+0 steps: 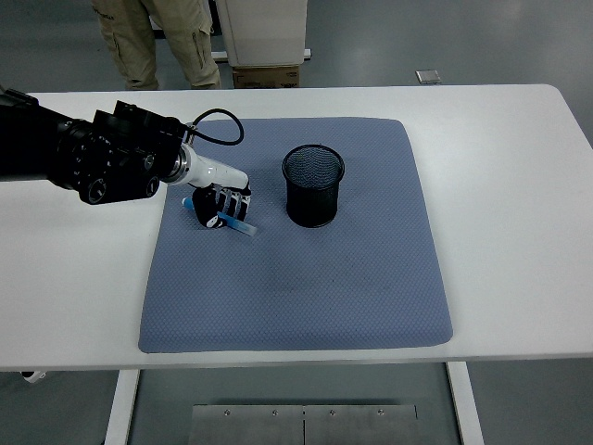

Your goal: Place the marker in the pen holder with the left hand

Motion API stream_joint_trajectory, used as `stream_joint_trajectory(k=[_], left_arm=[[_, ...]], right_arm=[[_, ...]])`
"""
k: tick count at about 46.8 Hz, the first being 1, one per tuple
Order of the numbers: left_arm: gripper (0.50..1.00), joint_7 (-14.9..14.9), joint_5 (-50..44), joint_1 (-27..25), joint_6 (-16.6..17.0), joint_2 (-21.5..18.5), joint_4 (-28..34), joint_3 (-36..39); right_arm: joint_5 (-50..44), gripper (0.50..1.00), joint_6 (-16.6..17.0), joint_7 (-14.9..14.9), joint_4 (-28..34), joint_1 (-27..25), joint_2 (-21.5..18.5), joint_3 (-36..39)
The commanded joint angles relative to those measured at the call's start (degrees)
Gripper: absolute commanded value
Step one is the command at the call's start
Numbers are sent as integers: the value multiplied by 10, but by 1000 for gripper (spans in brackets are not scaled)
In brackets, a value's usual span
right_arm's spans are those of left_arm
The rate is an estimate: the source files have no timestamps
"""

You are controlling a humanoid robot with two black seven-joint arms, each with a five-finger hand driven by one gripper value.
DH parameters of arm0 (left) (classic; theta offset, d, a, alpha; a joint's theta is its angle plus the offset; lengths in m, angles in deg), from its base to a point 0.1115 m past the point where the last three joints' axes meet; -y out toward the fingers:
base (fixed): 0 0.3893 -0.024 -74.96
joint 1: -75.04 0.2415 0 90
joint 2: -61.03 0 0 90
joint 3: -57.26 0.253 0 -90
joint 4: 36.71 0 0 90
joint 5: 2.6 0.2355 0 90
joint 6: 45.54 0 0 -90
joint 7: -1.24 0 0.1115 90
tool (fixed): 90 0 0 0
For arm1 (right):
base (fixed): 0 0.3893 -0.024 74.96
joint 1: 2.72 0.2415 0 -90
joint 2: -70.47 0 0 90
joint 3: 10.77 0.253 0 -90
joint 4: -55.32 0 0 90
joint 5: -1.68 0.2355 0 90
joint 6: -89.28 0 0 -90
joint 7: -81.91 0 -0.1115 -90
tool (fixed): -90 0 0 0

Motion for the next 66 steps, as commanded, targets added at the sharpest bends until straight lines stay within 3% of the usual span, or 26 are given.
stream_joint_trajectory(k=[1,20,33,56,66], left_arm=[[500,0,-2,-1,1,-1,0,0],[500,-4,-28,-22,-2,-3,-1,-6],[500,-4,-42,-52,-48,-18,-1,-37],[500,-4,-69,-92,-90,-32,-1,-104],[500,-3,-94,-92,-90,-31,-2,-140]], right_arm=[[0,1000,0,0,0,0,0,0],[0,1000,0,0,0,0,0,0],[1,1000,0,0,0,0,0,0],[0,1000,0,1,0,0,0,0],[0,1000,0,0,0,0,0,0]])
